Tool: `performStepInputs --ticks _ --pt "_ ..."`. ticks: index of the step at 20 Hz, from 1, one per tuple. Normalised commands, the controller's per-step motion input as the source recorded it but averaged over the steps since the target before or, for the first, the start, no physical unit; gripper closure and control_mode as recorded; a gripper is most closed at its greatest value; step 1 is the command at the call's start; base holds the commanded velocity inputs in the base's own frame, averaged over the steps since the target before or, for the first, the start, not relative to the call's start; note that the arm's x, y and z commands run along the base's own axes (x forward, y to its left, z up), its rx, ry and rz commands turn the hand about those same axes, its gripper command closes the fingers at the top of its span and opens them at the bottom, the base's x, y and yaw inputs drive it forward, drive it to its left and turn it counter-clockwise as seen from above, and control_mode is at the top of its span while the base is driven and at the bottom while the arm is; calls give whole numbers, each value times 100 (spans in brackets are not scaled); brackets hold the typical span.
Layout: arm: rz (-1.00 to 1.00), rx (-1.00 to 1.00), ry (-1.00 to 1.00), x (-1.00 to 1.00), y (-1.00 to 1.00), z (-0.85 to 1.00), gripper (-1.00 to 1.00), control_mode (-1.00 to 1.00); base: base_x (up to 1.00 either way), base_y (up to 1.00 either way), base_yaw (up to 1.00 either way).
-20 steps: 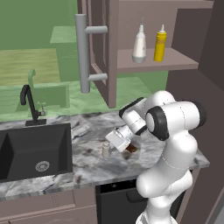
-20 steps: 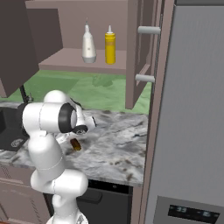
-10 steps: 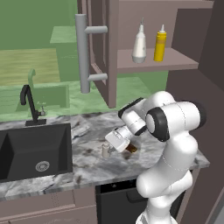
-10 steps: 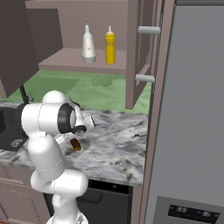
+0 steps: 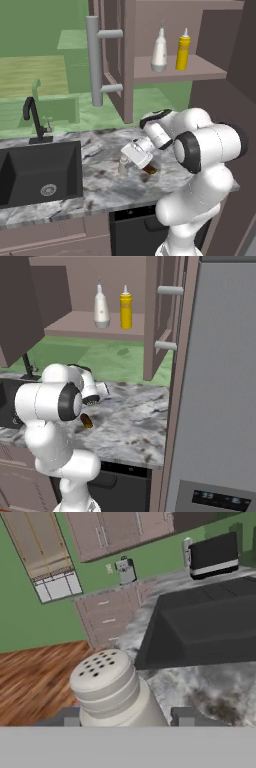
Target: There are various items on the counter. Only move the condiments/shakers into the cabinet.
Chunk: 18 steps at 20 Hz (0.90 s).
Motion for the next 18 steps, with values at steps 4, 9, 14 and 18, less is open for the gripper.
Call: performStepInputs --ticks 4,9,14,18 --pt "-6 4 -3 -58 -1 100 100 -100 0 0 0" --pt "-9 1 0 -76 0 100 100 -100 0 0 0" --pt "-9 0 0 -99 -19 100 100 -100 0 0 0" --pt "-6 0 0 -100 -16 100 100 -100 0 0 0"
